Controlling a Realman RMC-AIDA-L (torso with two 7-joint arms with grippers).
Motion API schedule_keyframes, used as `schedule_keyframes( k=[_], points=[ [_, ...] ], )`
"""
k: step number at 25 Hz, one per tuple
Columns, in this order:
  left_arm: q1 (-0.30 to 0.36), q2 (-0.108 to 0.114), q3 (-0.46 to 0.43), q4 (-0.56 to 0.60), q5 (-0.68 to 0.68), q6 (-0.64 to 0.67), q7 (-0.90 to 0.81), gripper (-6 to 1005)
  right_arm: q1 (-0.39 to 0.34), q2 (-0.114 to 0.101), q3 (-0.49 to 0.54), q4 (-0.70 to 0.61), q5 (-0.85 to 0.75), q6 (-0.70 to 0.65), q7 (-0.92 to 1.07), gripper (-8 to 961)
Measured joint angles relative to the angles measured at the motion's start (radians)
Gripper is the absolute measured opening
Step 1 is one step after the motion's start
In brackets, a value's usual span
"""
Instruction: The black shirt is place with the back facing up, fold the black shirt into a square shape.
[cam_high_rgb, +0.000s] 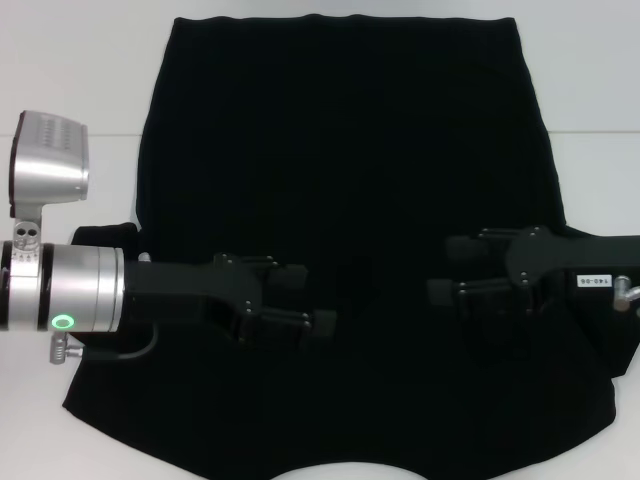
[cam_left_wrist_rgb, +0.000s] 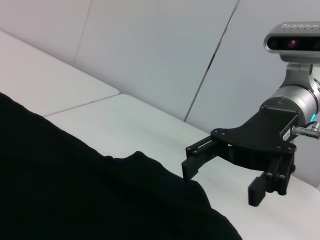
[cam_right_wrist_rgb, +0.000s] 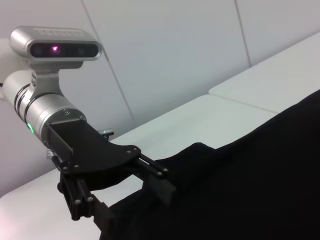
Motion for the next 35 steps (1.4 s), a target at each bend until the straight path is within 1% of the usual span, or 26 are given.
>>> schedule_keyframes(
  k=[9,15,17,19,21,26,28,31,35],
  points=[
    [0.010,0.003,-0.009,0.000,0.002,-0.005,0.000,883,0.042,0.007,-0.038,0.023,-0.014,0.037,-0.003,898],
    [0.014,0.006,-0.016,0.008,0.003,-0.003,-0.015,883,0.040,0.008,-0.034,0.024,-0.011,0.037,-0.001,897],
    [0.017,0.011,-0.042,0.013,0.010,-0.009,-0.043,883,0.038,0.008,-0.033,0.023,-0.011,0.037,0.001,897],
    [0.018,0.020,-0.102,0.019,0.039,-0.017,-0.107,883,0.036,0.008,-0.031,0.022,-0.010,0.039,0.005,897],
    [0.020,0.032,-0.169,0.030,0.093,-0.023,-0.192,883,0.035,0.009,-0.027,0.022,-0.009,0.039,0.008,897],
    [0.042,0.048,-0.279,0.085,0.243,-0.068,-0.380,882,0.040,0.010,-0.014,0.021,-0.008,0.037,0.010,897],
    [0.055,0.054,-0.314,0.116,0.282,-0.088,-0.447,882,0.043,0.010,-0.013,0.020,-0.007,0.039,0.010,897],
    [0.070,0.064,-0.355,0.156,0.308,-0.094,-0.502,882,0.047,0.010,-0.011,0.016,-0.006,0.040,0.010,897],
    [0.078,0.072,-0.383,0.191,0.356,-0.103,-0.559,882,0.053,0.008,-0.002,0.015,-0.005,0.040,0.010,897]
  ],
)
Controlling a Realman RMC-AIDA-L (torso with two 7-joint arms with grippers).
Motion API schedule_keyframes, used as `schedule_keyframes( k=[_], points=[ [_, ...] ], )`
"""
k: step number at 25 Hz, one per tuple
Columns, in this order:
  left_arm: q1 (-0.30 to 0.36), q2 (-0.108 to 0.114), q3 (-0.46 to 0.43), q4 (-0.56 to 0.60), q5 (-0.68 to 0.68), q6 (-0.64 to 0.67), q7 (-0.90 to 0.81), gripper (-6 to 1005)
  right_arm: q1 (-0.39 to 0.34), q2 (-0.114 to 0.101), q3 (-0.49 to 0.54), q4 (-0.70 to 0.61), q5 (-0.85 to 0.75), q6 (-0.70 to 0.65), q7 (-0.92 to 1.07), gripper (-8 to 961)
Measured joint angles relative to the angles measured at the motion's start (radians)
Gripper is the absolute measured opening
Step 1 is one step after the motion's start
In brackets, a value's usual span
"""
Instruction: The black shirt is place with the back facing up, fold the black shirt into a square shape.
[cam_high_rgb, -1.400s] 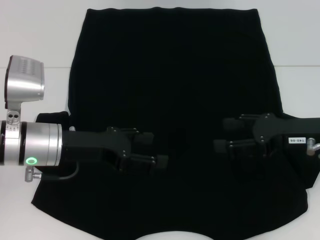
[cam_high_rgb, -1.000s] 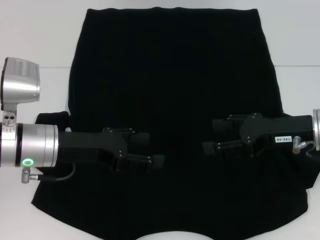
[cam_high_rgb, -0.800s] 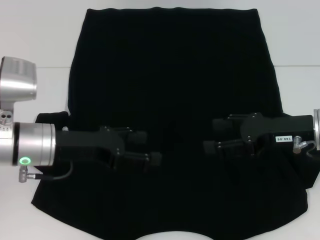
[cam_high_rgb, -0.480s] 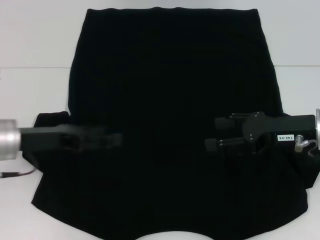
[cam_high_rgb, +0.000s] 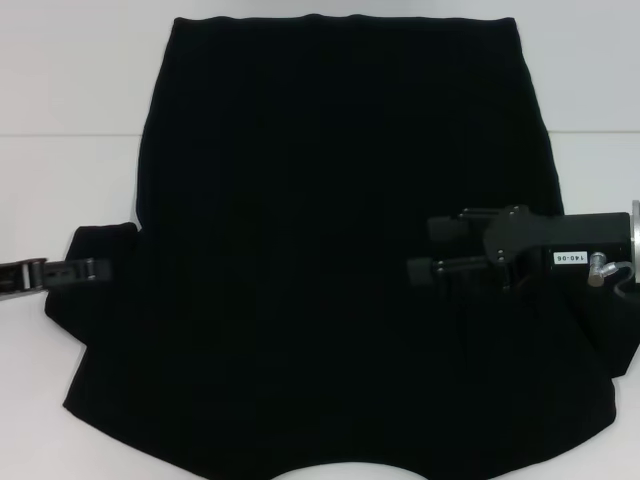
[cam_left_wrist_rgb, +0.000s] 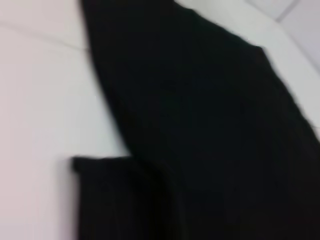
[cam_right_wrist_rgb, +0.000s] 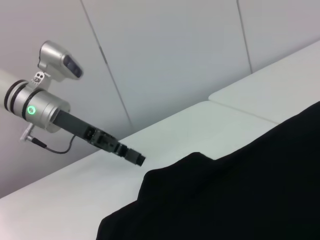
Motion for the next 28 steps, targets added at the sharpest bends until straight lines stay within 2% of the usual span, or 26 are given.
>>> schedule_keyframes(
  k=[13,19,28],
  points=[
    [-0.042,0.010,0.036,0.022,0.205,-0.063,-0.192,881,0.002,-0.007,0.035,0.000,0.000,-0.009,0.000,896],
    [-0.056,0.011,0.092,0.007,0.252,-0.112,-0.250,881,0.002,-0.008,0.038,0.000,0.000,-0.008,0.000,896],
    [-0.073,0.016,0.103,-0.037,0.255,-0.133,-0.254,880,0.002,-0.009,0.051,-0.002,0.000,-0.009,0.000,896]
  ],
)
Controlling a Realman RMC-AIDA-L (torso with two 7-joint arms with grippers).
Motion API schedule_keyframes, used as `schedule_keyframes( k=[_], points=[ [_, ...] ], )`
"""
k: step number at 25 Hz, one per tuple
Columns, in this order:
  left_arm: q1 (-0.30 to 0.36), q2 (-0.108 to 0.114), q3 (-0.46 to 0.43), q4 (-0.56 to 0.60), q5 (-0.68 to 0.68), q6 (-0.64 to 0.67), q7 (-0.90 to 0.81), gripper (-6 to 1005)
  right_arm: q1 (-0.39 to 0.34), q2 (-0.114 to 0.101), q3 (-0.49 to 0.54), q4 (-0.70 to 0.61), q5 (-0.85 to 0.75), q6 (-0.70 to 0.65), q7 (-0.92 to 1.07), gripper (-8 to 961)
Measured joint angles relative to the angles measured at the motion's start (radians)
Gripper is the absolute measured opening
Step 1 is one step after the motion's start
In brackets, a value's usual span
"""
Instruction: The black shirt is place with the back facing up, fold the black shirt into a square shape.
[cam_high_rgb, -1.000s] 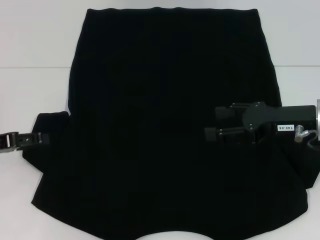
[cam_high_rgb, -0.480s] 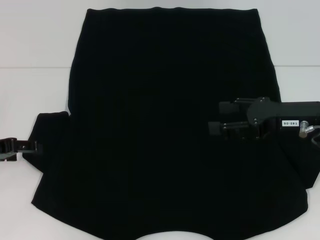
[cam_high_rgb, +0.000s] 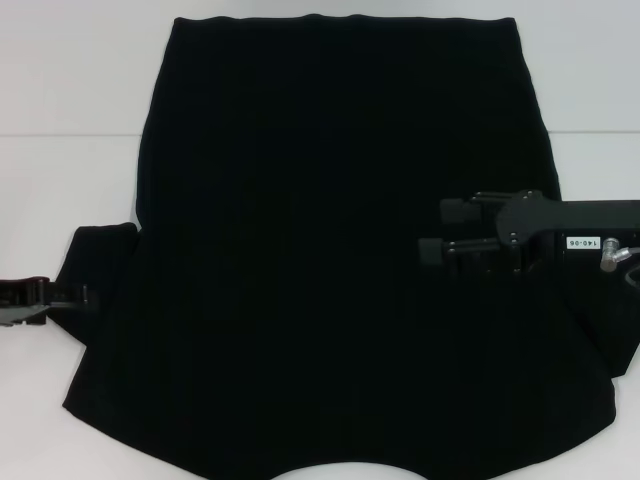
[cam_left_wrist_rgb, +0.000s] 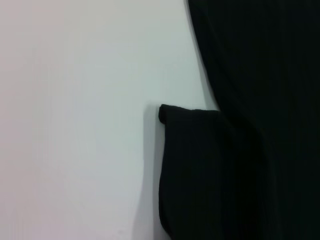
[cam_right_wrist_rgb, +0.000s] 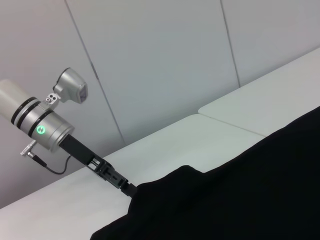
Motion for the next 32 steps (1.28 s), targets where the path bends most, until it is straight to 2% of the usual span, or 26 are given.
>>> schedule_keyframes(
  k=[32],
  points=[
    [-0.021,0.005,0.018,-0.055,0.017,-0.059,-0.004,876,-0.003,-0.001,0.011,0.000,0.000,-0.001,0.000,897]
  ],
)
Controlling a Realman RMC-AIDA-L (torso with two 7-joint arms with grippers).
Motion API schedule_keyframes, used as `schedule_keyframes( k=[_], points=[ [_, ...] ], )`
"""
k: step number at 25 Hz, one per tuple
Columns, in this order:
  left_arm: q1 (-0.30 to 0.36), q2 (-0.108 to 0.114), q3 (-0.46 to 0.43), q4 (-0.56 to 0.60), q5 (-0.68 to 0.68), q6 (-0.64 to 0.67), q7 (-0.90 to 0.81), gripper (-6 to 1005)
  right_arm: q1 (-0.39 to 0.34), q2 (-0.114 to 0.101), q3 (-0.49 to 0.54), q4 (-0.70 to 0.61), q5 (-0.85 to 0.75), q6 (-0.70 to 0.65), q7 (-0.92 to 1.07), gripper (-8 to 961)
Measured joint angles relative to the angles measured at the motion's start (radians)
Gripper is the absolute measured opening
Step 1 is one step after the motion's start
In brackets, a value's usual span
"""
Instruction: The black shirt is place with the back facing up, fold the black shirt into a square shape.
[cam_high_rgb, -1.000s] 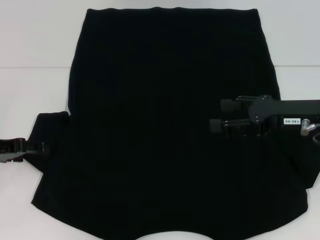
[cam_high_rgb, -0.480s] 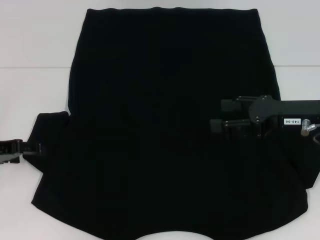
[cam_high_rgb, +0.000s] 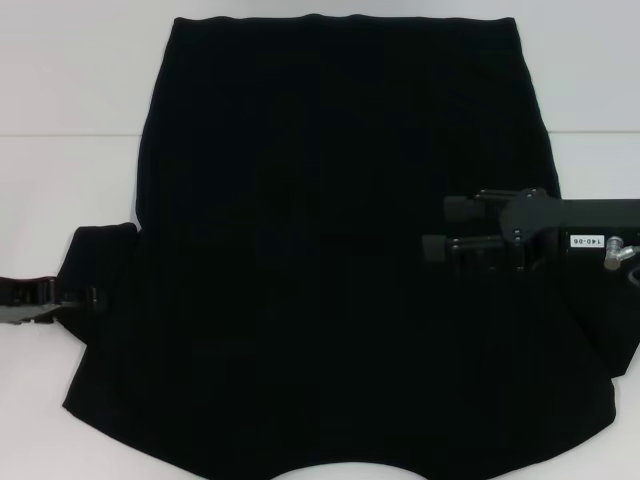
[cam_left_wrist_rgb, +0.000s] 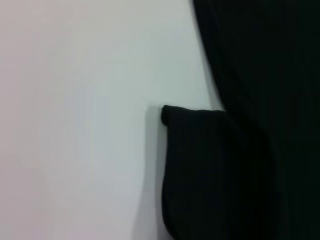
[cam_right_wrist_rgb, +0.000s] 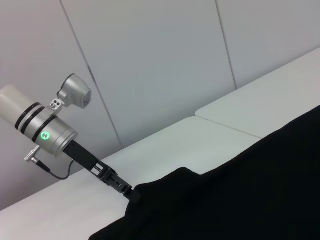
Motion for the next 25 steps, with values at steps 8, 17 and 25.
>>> schedule_keyframes(
  k=[8,17,25],
  points=[
    [-0.013,0.001,0.026,-0.002,-0.010,0.000,0.003,828,-0.005,0.000,0.001,0.000,0.007,0.000,0.000,897],
    [-0.016,-0.003,0.060,-0.001,-0.007,-0.029,0.007,744,-0.011,-0.001,0.001,0.000,0.024,-0.006,-0.007,896],
    [-0.017,-0.007,0.091,0.003,-0.008,-0.063,0.001,561,-0.013,-0.004,0.001,0.000,0.039,-0.012,-0.008,897]
  ],
)
